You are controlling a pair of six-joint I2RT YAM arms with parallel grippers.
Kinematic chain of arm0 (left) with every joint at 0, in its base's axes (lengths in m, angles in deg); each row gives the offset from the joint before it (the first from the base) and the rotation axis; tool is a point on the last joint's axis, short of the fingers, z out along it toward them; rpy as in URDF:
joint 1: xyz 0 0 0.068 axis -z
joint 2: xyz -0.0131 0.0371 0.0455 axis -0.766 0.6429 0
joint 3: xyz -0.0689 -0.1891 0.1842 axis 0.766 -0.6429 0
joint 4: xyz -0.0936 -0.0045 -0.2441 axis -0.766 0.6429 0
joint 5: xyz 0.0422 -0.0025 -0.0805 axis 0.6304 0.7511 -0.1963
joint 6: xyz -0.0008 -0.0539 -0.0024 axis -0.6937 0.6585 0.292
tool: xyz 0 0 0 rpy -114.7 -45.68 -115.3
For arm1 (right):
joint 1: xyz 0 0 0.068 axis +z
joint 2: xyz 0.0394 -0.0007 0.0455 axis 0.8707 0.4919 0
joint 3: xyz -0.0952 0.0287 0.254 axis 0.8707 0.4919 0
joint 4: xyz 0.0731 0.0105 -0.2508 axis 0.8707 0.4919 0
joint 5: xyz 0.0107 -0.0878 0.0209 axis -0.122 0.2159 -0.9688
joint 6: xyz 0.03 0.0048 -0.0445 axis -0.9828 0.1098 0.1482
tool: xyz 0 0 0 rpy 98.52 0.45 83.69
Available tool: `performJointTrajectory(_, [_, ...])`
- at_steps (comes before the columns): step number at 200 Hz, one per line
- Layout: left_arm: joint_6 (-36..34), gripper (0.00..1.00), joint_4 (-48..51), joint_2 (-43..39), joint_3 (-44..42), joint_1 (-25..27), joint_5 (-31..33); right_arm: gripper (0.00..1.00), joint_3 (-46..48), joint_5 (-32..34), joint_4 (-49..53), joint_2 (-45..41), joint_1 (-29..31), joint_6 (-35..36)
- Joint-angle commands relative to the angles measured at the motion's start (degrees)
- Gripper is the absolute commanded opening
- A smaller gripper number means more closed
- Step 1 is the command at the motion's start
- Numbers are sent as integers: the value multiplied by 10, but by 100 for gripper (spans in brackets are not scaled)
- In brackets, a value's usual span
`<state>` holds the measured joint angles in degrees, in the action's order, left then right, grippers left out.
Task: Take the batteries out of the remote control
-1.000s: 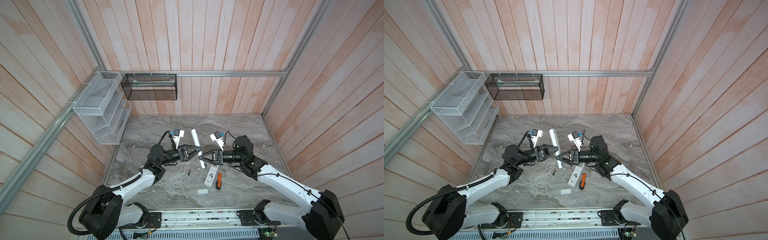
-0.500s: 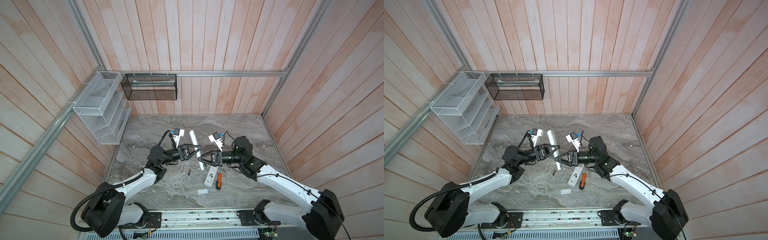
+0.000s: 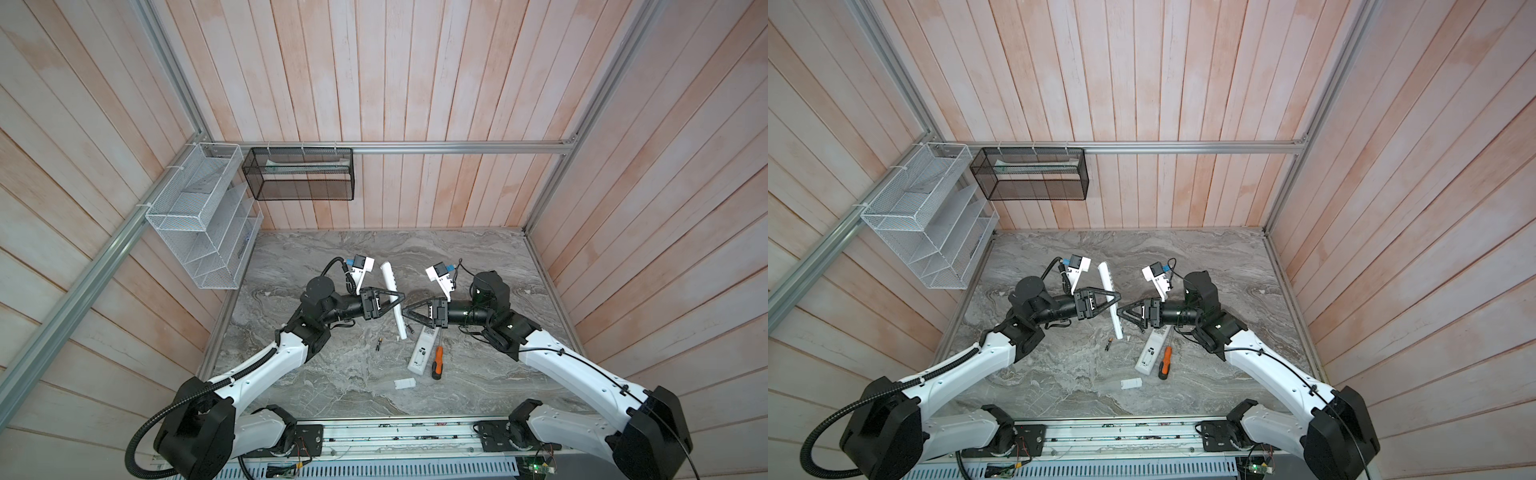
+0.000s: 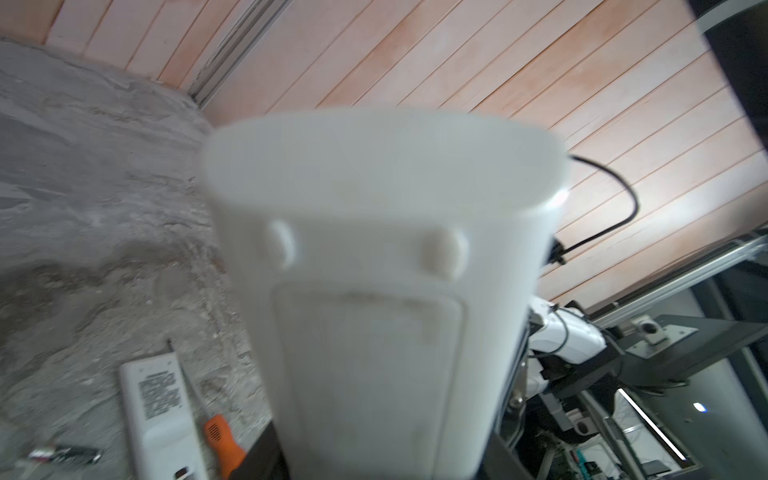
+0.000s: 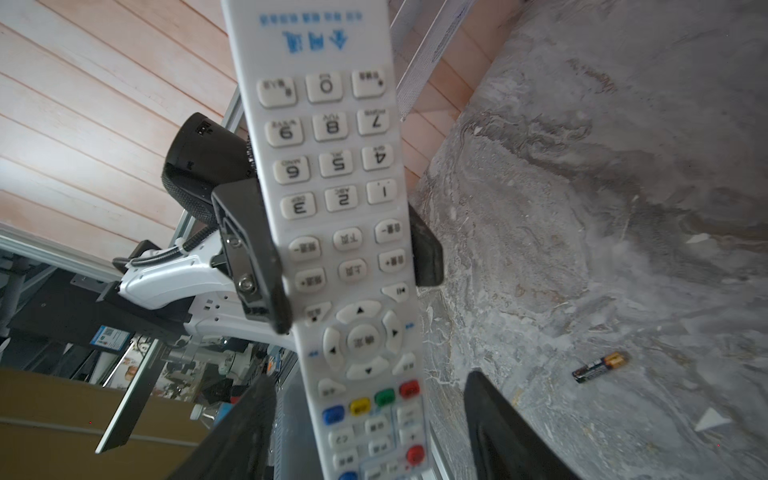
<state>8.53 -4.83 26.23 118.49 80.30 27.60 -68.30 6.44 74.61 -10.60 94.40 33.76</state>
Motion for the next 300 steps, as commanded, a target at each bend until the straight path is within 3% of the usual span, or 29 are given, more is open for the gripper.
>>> performJointTrajectory(1, [-210, 41, 291, -4, 83, -13, 54, 74, -4, 47, 67, -36, -32, 27])
performJointTrajectory(18, [-300, 41, 429, 30, 137, -21, 119, 75, 1, 58, 99, -54, -59, 42])
performJointTrajectory(39, [-400, 40, 574, 103, 201, -19, 291, 75, 1, 95, 140, -64, -68, 65])
performJointTrajectory(58, [-471, 40, 634, 188, 234, -15, 423, 75, 8, 98, 141, -66, -69, 66])
performJointTrajectory(102, [-568, 40, 656, 342, 289, 15, 529, 76, 6, 98, 162, -71, -69, 81])
performJointTrajectory(147, [-636, 40, 669, 425, 349, 42, 532, 76, 24, 96, 172, -85, -69, 88])
performJointTrajectory(195, [-688, 44, 664, 463, 364, 70, 475, 76, 34, 98, 174, -88, -69, 89])
performJointTrajectory(247, [-678, 68, 637, 445, 360, 77, 445, 76, 19, 122, 206, -91, -69, 109])
performJointTrajectory(300, [-632, 99, 595, 350, 327, 42, 392, 80, -22, 157, 214, -62, -68, 173])
